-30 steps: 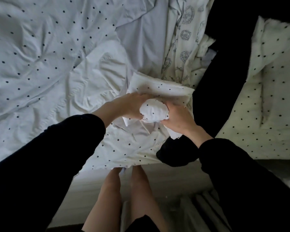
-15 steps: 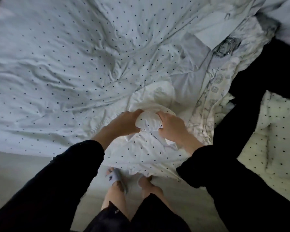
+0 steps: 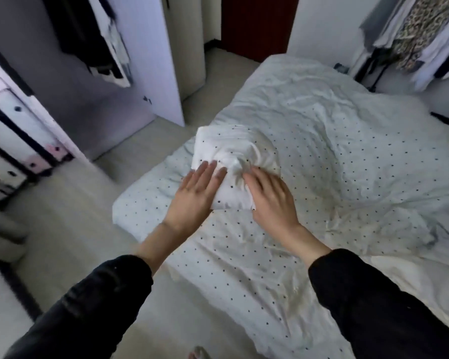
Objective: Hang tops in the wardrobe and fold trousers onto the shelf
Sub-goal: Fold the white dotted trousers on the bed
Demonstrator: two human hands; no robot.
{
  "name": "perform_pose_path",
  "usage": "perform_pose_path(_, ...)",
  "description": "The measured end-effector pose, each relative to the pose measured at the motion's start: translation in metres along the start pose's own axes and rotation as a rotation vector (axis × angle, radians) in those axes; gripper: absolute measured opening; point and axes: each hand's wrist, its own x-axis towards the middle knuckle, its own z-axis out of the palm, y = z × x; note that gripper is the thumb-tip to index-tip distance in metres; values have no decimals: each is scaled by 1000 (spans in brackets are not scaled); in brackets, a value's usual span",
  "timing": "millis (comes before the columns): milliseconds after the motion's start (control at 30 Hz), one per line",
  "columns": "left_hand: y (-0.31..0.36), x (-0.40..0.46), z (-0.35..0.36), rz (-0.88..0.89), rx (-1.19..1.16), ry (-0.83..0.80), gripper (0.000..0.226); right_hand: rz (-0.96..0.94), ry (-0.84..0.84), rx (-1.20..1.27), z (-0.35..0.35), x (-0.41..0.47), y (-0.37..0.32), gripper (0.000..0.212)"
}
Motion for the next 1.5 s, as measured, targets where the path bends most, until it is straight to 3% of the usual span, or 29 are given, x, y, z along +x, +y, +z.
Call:
perform_pose_path(233, -187, -35, -73, -135, 207, 57, 90, -220, 57, 132, 70, 152, -139, 71)
perform_pose_path(500, -328, -10, -105, -263, 245, 43, 91, -344, 136, 194, 134, 294, -208, 76)
perform_pose_path(867, -542, 57, -118, -426, 268, 115, 80, -423, 82, 183, 229, 506, -284, 81)
perform_pose_path(1200, -737, 141, -116, -322, 171, 17, 78, -263, 131, 50, 307, 658, -333, 79)
perform_pose_path(1400, -801, 218, -119, -231, 112, 34, 95, -176, 121, -35, 323, 744, -316, 78)
perform_pose_path(1500, -831, 270, -120, -260, 98, 44, 88, -173, 131, -79, 333, 803, -297, 74)
